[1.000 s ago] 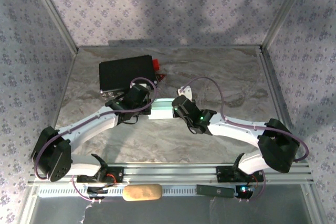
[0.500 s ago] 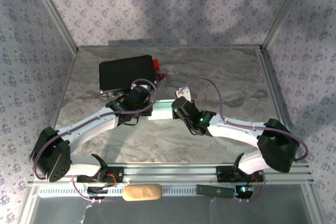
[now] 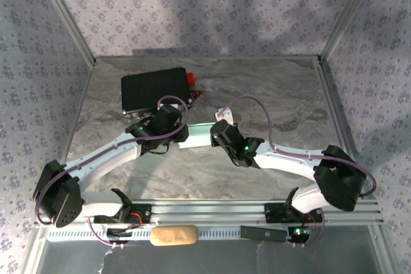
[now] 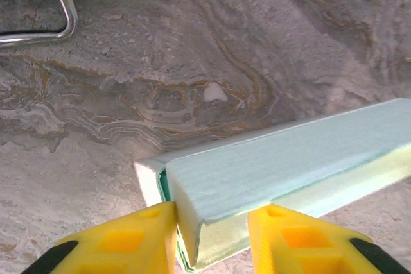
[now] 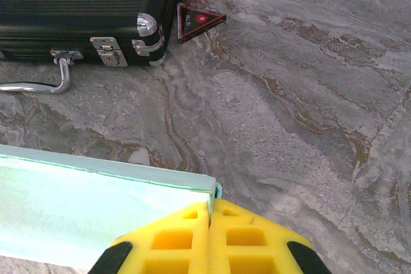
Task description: Fold the paper box
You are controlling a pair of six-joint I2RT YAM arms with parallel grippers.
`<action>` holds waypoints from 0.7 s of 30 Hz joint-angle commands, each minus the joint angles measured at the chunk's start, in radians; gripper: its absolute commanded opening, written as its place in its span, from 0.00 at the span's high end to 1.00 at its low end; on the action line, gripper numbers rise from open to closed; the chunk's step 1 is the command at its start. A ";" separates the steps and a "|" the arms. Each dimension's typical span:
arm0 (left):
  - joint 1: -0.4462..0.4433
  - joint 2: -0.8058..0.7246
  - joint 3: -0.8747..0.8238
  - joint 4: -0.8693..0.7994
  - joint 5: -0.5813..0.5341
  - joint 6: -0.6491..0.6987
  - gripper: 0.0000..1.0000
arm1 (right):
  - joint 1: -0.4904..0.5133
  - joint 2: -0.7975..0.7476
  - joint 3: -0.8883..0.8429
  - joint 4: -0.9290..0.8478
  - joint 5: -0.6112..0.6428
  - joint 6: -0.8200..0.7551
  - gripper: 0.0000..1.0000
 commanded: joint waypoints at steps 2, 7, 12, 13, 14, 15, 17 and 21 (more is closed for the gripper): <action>-0.009 -0.069 0.024 0.009 0.042 -0.046 0.61 | 0.018 0.005 -0.019 -0.033 -0.027 -0.020 1.00; -0.003 -0.076 0.024 -0.026 0.049 -0.051 0.57 | 0.019 0.008 -0.015 -0.031 -0.028 -0.020 1.00; 0.012 -0.059 0.000 -0.021 0.062 -0.051 0.57 | 0.024 0.012 -0.005 -0.031 -0.033 -0.021 1.00; 0.012 -0.058 -0.007 -0.019 0.062 -0.050 0.57 | 0.024 0.013 -0.003 -0.032 -0.032 -0.021 1.00; 0.012 -0.058 -0.014 -0.017 0.061 -0.051 0.57 | 0.026 0.014 0.000 -0.033 -0.032 -0.022 1.00; 0.011 -0.058 -0.016 -0.016 0.058 -0.055 0.57 | 0.027 0.017 0.005 -0.037 -0.030 -0.021 1.00; 0.012 -0.072 -0.027 -0.013 0.055 -0.063 0.57 | 0.028 0.021 0.008 -0.041 -0.027 -0.022 1.00; 0.011 -0.117 -0.035 -0.031 0.032 -0.076 0.56 | 0.030 0.027 0.018 -0.050 -0.023 -0.020 1.00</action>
